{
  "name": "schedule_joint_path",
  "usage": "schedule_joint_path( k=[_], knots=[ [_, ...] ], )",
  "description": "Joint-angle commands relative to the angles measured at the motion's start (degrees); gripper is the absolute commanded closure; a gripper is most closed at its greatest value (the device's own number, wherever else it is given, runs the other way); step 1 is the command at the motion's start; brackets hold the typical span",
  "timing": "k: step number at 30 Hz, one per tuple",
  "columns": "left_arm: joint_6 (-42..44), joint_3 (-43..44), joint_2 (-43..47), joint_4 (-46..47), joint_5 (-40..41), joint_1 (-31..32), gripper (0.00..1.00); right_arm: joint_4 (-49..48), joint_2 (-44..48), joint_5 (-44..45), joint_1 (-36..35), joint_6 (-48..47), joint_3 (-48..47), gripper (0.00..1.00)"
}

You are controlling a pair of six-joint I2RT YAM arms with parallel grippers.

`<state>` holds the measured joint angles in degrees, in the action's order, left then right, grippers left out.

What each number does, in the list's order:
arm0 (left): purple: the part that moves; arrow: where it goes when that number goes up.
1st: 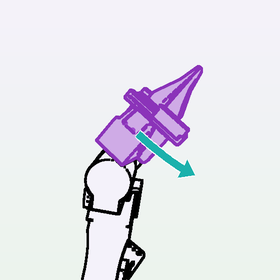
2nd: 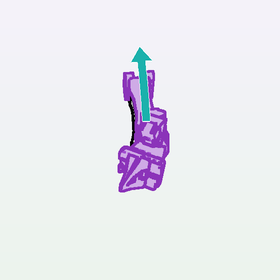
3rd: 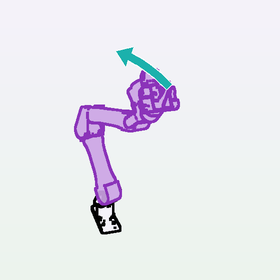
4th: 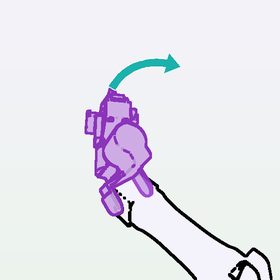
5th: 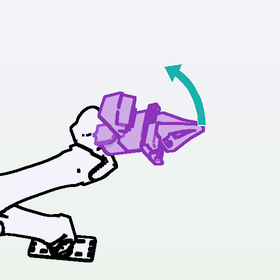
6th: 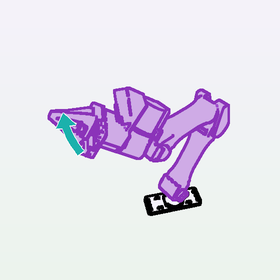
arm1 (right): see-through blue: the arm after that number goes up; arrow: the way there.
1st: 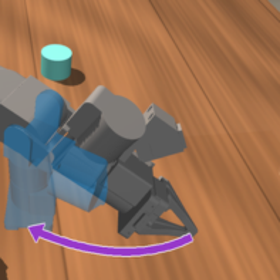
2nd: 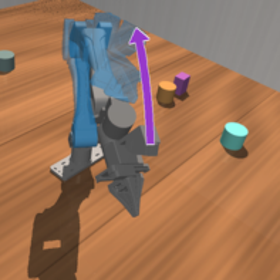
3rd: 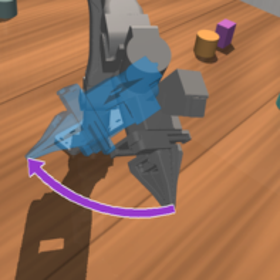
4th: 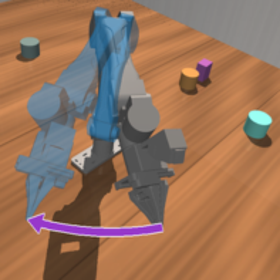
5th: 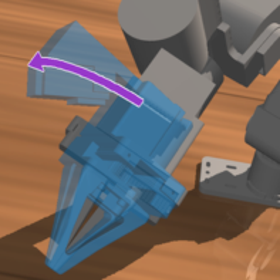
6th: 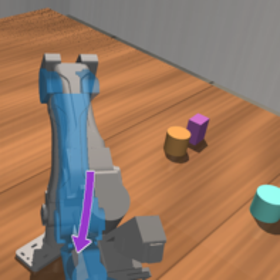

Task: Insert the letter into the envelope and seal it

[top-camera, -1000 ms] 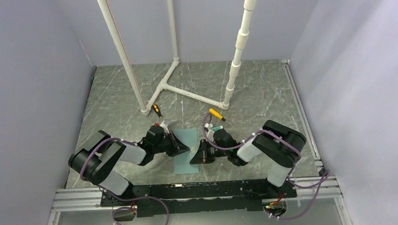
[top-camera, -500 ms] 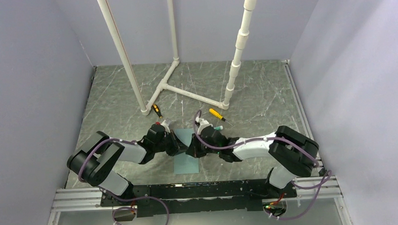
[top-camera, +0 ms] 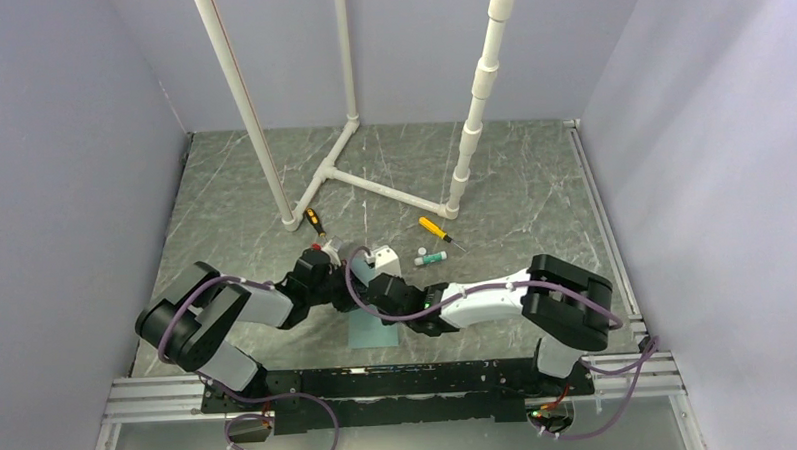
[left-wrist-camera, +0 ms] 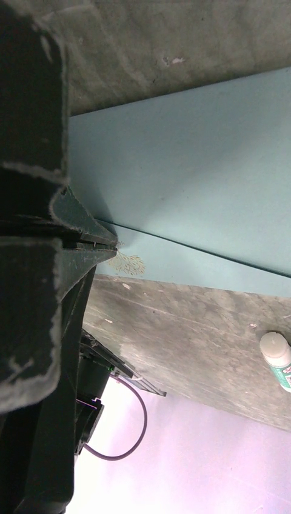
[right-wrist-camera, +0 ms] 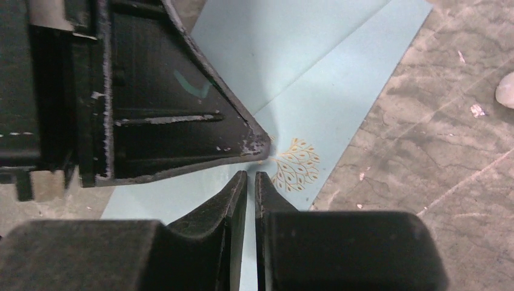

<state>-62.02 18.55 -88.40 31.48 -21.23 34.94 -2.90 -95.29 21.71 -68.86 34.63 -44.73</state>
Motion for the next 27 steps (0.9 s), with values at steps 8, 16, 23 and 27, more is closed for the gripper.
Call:
schedule_joint_path(
  k=[8,16,23,27],
  knots=[
    [2.96,-4.04,-5.68,-9.86,5.73,0.13,0.98,3.26,-5.14,0.4,-1.72,-1.57,-2.65,0.79],
    [2.89,-3.72,-7.34,-8.37,5.33,0.13,0.98,11.53,-2.64,-4.61,-4.96,-1.46,-0.28,0.93],
    [2.09,-3.76,-8.35,-7.42,5.64,0.09,0.98,13.53,-4.14,-8.42,-6.55,-2.35,-0.24,0.94],
    [1.92,-4.13,-8.62,-7.07,5.68,0.13,0.98,14.53,-3.34,-9.33,-6.68,-1.01,0.5,0.98]
  ],
)
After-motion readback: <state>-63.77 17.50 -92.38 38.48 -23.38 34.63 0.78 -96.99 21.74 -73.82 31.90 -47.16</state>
